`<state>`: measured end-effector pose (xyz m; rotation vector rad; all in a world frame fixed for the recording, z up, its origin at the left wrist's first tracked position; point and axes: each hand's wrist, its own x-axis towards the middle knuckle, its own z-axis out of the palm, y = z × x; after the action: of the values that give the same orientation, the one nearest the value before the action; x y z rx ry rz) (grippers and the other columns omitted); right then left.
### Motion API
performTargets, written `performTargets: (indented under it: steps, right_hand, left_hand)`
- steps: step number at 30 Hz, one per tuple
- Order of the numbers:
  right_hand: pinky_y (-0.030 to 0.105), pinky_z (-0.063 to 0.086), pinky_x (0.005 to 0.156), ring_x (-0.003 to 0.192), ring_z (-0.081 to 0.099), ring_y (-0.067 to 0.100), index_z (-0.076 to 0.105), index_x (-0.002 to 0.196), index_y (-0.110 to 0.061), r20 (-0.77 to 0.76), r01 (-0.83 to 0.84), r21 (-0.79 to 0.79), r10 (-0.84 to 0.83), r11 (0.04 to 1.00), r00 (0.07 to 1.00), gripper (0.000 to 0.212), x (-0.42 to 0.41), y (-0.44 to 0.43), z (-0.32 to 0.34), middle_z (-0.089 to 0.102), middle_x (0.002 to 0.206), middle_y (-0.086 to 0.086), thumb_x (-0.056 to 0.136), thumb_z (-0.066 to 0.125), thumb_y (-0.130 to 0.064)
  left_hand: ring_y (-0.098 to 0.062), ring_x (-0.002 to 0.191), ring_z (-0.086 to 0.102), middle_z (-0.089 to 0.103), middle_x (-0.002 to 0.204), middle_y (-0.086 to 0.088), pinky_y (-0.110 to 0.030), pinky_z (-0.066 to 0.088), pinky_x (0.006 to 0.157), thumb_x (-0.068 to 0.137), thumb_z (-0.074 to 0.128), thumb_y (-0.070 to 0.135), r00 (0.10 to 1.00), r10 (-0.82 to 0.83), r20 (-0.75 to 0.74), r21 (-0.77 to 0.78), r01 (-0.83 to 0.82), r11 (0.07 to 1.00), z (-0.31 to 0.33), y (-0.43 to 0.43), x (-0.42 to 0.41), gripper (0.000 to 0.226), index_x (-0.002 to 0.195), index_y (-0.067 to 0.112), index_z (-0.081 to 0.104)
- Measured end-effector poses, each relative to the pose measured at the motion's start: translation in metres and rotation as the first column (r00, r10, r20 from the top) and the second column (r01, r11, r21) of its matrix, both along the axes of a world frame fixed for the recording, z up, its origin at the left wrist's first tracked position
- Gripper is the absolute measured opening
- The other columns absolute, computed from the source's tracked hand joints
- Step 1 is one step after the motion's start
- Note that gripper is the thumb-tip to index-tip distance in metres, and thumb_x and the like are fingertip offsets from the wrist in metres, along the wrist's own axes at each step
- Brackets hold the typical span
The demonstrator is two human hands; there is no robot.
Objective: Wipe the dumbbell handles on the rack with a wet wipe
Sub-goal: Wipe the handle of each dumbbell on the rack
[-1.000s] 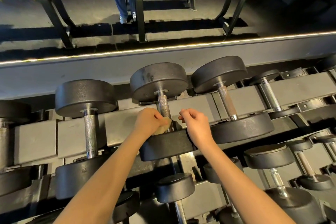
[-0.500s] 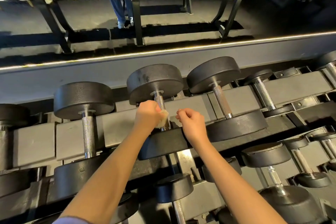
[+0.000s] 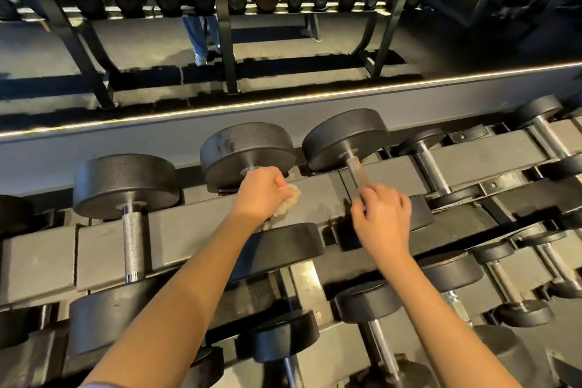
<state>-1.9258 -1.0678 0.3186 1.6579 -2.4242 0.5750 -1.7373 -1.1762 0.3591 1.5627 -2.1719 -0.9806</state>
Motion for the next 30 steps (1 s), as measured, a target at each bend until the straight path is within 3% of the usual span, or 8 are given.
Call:
performTargets:
  steps: [2, 5, 9, 11, 16, 20, 23, 30]
  right_hand:
    - [0.053, 0.036, 0.101, 0.105, 0.059, 0.027, 0.069, 0.102, -0.012, -0.073, 0.031, 0.107, -0.023, 0.994, 0.997, 0.047, -0.022, 0.009, -0.006, 0.066, 0.111, 0.007, 0.089, 0.035, -0.041]
    - [0.054, 0.031, 0.105, 0.118, 0.053, 0.026, 0.065, 0.116, -0.016, -0.067, -0.090, 0.181, 0.103, 0.979, 0.992, 0.059, -0.043, 0.015, -0.011, 0.060, 0.126, 0.005, 0.089, 0.028, -0.054]
    - [0.044, 0.023, 0.114, 0.139, 0.032, 0.022, 0.047, 0.139, -0.020, 0.281, -0.181, 0.267, 0.103, 0.947, 0.954, 0.075, -0.092, 0.005, 0.001, 0.037, 0.150, 0.005, 0.084, 0.040, -0.070]
    - [0.040, 0.024, 0.114, 0.139, 0.031, 0.020, 0.048, 0.138, -0.018, 0.419, -0.227, 0.229, 0.114, 0.947, 0.901, 0.065, -0.106, -0.002, 0.000, 0.038, 0.149, 0.005, 0.087, 0.050, -0.059]
    - [0.036, 0.035, 0.105, 0.126, 0.048, 0.021, 0.061, 0.126, -0.015, 0.363, -0.273, 0.073, 0.229, 0.959, 0.903, 0.045, -0.110, -0.006, -0.012, 0.055, 0.136, 0.004, 0.093, 0.052, -0.045]
    - [0.034, 0.032, 0.108, 0.131, 0.042, 0.016, 0.057, 0.130, -0.021, 0.464, -0.322, 0.087, 0.248, 0.943, 0.850, 0.054, -0.120, -0.011, -0.012, 0.051, 0.140, -0.001, 0.090, 0.046, -0.056]
    - [0.026, 0.033, 0.100, 0.123, 0.049, 0.015, 0.062, 0.125, -0.020, 0.454, -0.337, 0.031, 0.287, 0.941, 0.843, 0.069, -0.119, -0.011, -0.013, 0.058, 0.131, -0.002, 0.082, 0.031, -0.065]
    - [0.026, 0.037, 0.096, 0.117, 0.052, 0.013, 0.064, 0.120, -0.021, 0.467, -0.336, 0.007, 0.294, 0.942, 0.834, 0.065, -0.122, -0.011, -0.015, 0.062, 0.125, -0.004, 0.085, 0.030, -0.063]
  left_hand:
    - [-0.018, 0.083, 0.059, 0.064, 0.087, -0.004, -0.032, 0.049, 0.079, 0.090, 0.063, 0.021, 0.999, -0.012, -0.031, -0.002, 0.012, 1.000, 0.002, 0.002, -0.015, 0.011, 0.087, 0.011, 0.066]
    - [-0.016, 0.087, 0.057, 0.058, 0.087, 0.004, -0.030, 0.048, 0.078, 0.089, 0.065, 0.020, 0.999, -0.029, -0.044, -0.004, 0.029, 1.000, 0.000, 0.006, -0.039, 0.005, 0.087, 0.019, 0.061]
    - [-0.013, 0.089, 0.055, 0.056, 0.093, 0.004, -0.028, 0.049, 0.076, 0.089, 0.064, 0.017, 0.996, -0.015, -0.083, 0.015, 0.017, 1.000, -0.007, 0.010, -0.077, 0.004, 0.091, 0.019, 0.061]
    - [-0.014, 0.090, 0.055, 0.057, 0.098, 0.001, -0.029, 0.050, 0.075, 0.089, 0.063, 0.015, 0.994, 0.024, -0.109, 0.014, -0.022, 1.000, -0.015, 0.009, -0.097, 0.011, 0.099, 0.018, 0.062]
    - [-0.012, 0.092, 0.054, 0.057, 0.102, 0.002, -0.026, 0.047, 0.075, 0.090, 0.061, 0.017, 0.980, 0.163, -0.110, 0.003, -0.164, 0.986, -0.043, 0.006, -0.141, 0.021, 0.111, 0.019, 0.060]
    - [-0.009, 0.088, 0.053, 0.060, 0.100, 0.002, -0.015, 0.037, 0.064, 0.091, 0.060, 0.020, 0.941, 0.276, -0.196, -0.050, -0.290, 0.956, -0.053, -0.009, -0.167, 0.019, 0.109, 0.016, 0.063]
    - [-0.014, 0.093, 0.058, 0.064, 0.103, -0.002, -0.012, 0.039, 0.066, 0.089, 0.061, 0.018, 0.913, 0.319, -0.256, -0.061, -0.344, 0.937, -0.061, -0.020, -0.182, 0.020, 0.108, 0.012, 0.066]
    - [-0.009, 0.084, 0.049, 0.058, 0.096, -0.002, -0.004, 0.033, 0.063, 0.086, 0.066, 0.018, 0.944, 0.256, -0.207, -0.053, -0.272, 0.961, -0.076, -0.011, -0.186, 0.016, 0.098, 0.008, 0.071]
